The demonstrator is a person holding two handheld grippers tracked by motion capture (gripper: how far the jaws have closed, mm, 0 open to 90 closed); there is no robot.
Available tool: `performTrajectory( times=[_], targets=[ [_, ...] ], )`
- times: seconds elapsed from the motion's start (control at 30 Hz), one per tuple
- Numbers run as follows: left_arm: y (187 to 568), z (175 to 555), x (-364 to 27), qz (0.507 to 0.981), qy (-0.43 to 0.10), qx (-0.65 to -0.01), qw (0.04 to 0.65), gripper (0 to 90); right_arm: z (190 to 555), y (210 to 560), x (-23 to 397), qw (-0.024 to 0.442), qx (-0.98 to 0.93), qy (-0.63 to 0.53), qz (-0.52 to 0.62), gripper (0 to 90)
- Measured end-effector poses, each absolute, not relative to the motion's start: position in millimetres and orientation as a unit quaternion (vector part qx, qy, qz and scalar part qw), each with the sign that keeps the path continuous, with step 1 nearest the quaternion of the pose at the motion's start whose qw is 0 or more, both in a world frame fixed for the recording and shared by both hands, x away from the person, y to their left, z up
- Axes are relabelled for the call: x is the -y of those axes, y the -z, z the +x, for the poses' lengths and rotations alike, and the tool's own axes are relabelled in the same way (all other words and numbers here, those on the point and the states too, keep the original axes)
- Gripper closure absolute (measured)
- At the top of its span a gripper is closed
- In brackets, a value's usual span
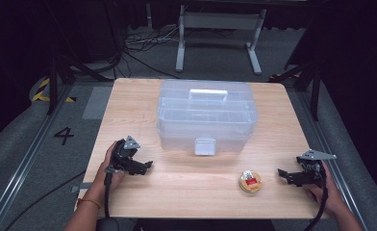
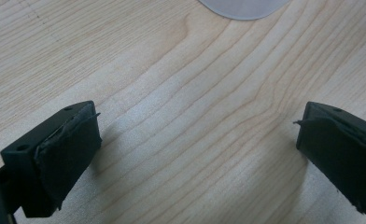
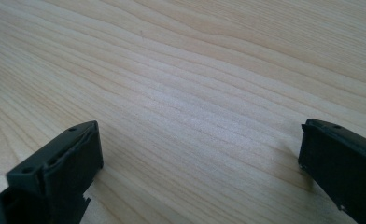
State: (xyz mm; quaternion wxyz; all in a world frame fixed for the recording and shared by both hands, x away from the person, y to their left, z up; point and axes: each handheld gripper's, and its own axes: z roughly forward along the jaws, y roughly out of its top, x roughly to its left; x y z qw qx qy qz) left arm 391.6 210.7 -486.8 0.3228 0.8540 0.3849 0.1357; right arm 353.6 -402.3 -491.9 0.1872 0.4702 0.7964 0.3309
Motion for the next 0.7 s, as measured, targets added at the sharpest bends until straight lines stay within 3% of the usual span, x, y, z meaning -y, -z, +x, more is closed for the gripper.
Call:
performTrajectory(
  times=[0.7],
  targets=[
    [487, 379, -223, 0.854, -0.133, -0.384, 0.326, 0.3, 352, 491, 406, 0.181, -0.807, -0.332, 0.454, 0.6]
  ],
)
